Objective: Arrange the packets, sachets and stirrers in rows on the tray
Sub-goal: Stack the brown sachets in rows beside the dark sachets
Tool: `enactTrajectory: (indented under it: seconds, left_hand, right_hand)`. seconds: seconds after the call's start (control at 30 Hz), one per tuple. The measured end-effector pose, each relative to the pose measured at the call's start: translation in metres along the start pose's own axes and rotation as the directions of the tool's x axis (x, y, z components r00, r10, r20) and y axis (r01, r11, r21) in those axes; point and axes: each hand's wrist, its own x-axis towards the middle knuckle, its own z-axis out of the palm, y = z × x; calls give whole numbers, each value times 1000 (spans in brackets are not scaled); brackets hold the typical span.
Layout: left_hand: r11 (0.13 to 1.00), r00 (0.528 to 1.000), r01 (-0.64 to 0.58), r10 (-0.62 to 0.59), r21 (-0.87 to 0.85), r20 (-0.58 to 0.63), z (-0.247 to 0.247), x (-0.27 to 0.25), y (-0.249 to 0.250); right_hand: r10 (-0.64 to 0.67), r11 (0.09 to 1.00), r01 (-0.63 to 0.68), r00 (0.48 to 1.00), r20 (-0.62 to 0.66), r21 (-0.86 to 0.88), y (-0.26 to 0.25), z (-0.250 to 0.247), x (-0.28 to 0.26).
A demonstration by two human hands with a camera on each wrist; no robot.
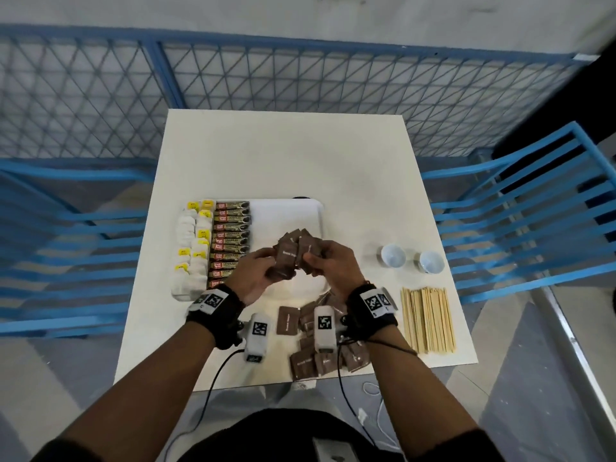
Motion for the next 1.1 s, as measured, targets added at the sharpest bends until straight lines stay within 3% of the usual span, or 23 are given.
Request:
enactTrajectory:
  seconds: [0.23,0.3,0.37,0.63,0.83,1.0,1.1]
  left_hand:
    - [986,991,-23,45,-165,128,-27,-20,46]
    - [982,990,61,-37,-179,135,-40,-16,54]
    - [984,984,62,-32,-165,176,-55,-7,58]
    - [980,991,2,24,-199,129,-83,-3,65]
    - [994,996,-33,42,-103,83,-102,5,67]
    - [994,994,-109,109,-13,16,-101,5,74]
    - [981,985,-170,169,98,18,-99,9,76]
  right_hand:
    - [25,999,-25,1000,9,-42,-5,63,13]
    - [20,998,-20,1000,4,-58,-8,78,16]
    - [5,996,-5,1000,-5,-88,-8,92,19]
    - [-55,955,31,996,-73,-294,-9,119,24]
    - [-95,954,59,989,-111,-293,-24,110,29]
    - [-85,917,99,995,53,-387,-39,98,39]
    - [-76,833,157,982,172,-531,-48,98,45]
